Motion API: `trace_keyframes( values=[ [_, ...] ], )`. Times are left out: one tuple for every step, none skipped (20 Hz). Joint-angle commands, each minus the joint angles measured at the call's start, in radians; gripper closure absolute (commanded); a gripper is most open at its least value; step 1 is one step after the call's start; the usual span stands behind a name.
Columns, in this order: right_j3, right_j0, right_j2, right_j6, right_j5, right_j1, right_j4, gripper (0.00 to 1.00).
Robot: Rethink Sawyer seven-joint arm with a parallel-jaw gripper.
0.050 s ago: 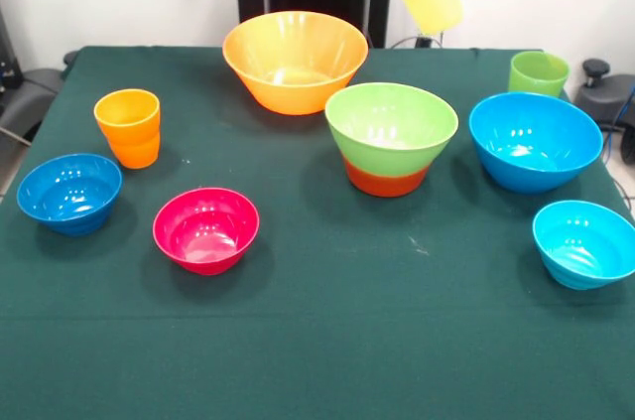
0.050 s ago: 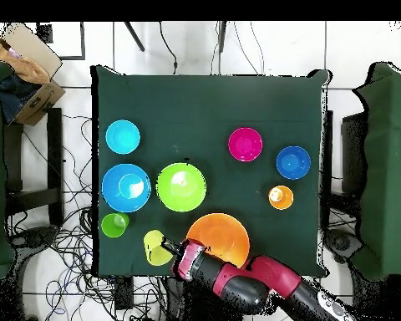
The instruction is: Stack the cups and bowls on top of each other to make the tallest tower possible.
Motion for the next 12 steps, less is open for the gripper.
trace_keyframes(
  values=[
    [-0.179,0.035,-0.016,-0.205,0.01,0.07,-0.181,1.0],
    [-0.191,0.042,-0.022,-0.2,-0.007,0.067,-0.211,1.0],
    [-0.195,0.058,-0.024,-0.18,-0.025,0.047,-0.238,1.0],
    [-0.194,0.09,-0.024,-0.122,-0.067,0.003,-0.281,1.0],
    [-0.196,0.132,-0.031,-0.043,-0.122,-0.059,-0.331,1.0],
    [-0.198,0.175,-0.039,0.036,-0.177,-0.121,-0.381,1.0],
    [-0.207,0.207,-0.05,0.088,-0.215,-0.173,-0.412,1.0],
    [-0.223,0.232,-0.066,0.119,-0.25,-0.212,-0.431,1.0],
    [-0.237,0.253,-0.083,0.127,-0.281,-0.243,-0.433,1.0],
    [-0.255,0.286,-0.121,0.112,-0.337,-0.283,-0.405,1.0],
    [-0.275,0.328,-0.178,0.067,-0.407,-0.316,-0.355,1.0],
    [-0.284,0.412,-0.281,-0.007,-0.528,-0.363,-0.253,1.0]
  ],
)
